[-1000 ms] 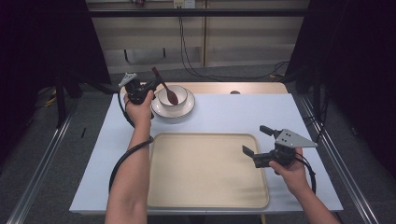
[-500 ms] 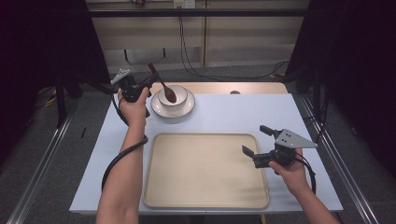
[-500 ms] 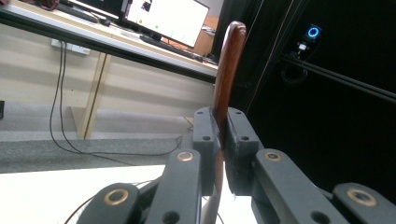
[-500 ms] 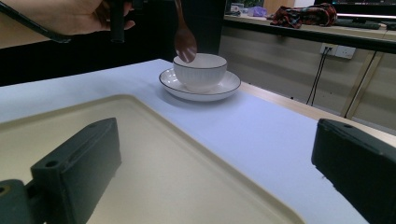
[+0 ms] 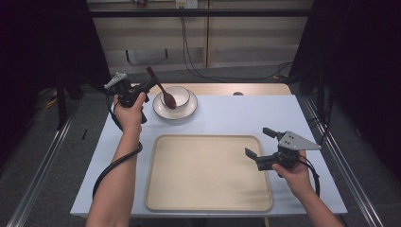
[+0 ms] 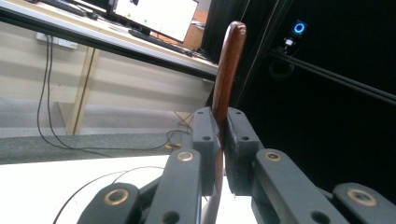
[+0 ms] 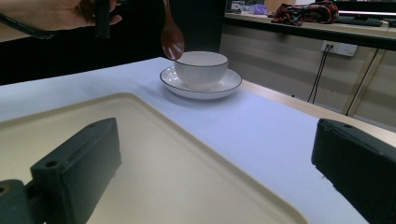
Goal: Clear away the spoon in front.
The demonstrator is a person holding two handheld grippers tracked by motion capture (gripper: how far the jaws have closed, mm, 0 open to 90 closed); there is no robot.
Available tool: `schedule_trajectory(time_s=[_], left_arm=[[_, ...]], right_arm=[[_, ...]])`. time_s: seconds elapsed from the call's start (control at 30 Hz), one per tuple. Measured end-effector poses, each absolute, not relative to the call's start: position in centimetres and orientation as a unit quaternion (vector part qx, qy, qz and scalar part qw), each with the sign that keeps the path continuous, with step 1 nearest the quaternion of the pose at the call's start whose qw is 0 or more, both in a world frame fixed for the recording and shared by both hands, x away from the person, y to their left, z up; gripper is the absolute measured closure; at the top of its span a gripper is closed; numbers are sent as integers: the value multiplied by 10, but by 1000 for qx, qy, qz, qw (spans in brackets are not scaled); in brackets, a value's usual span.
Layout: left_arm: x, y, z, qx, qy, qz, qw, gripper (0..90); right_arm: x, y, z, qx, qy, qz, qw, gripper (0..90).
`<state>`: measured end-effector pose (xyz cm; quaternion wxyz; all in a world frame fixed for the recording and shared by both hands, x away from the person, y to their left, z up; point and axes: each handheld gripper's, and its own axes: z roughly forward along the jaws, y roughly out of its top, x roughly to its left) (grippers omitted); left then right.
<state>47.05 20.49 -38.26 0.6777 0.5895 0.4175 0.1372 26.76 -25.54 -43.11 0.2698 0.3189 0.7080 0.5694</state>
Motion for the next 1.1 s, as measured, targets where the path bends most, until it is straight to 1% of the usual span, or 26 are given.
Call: schedule_trajectory(time_s=[0.03, 0.13, 0.2, 0.27, 0.33, 0.43, 0.57, 0.7, 0.87, 0.97, 1.1], left_arm=[[467, 209, -381, 595, 415, 139, 674, 841], [464, 210, -378, 586, 417, 137, 682, 841], [461, 213, -375, 596, 409, 141, 677, 841], [459, 213, -372, 596, 403, 132, 682, 841], [457, 214, -369, 599, 402, 137, 679, 841], [453, 215, -366, 594, 402, 129, 685, 841], [447, 218, -363, 605, 390, 124, 683, 841], [441, 217, -358, 601, 389, 119, 689, 841], [433, 220, -355, 620, 375, 121, 678, 841], [429, 220, -355, 622, 374, 114, 679, 842], [421, 221, -354, 621, 372, 109, 681, 841]], right_arm=[[267, -256, -431, 322, 706, 570, 269, 10], [267, -256, -431, 321, 706, 572, 267, 10], [267, -255, -431, 324, 705, 571, 268, 10], [267, -255, -431, 325, 704, 573, 265, 10], [267, -255, -431, 324, 705, 572, 266, 10], [267, -255, -431, 325, 705, 572, 266, 10], [267, -256, -431, 325, 706, 572, 262, 10], [267, -255, -431, 324, 705, 574, 262, 10], [268, -255, -431, 326, 707, 570, 264, 10], [268, -255, -431, 322, 711, 571, 255, 10], [268, -254, -431, 325, 709, 571, 257, 9]])
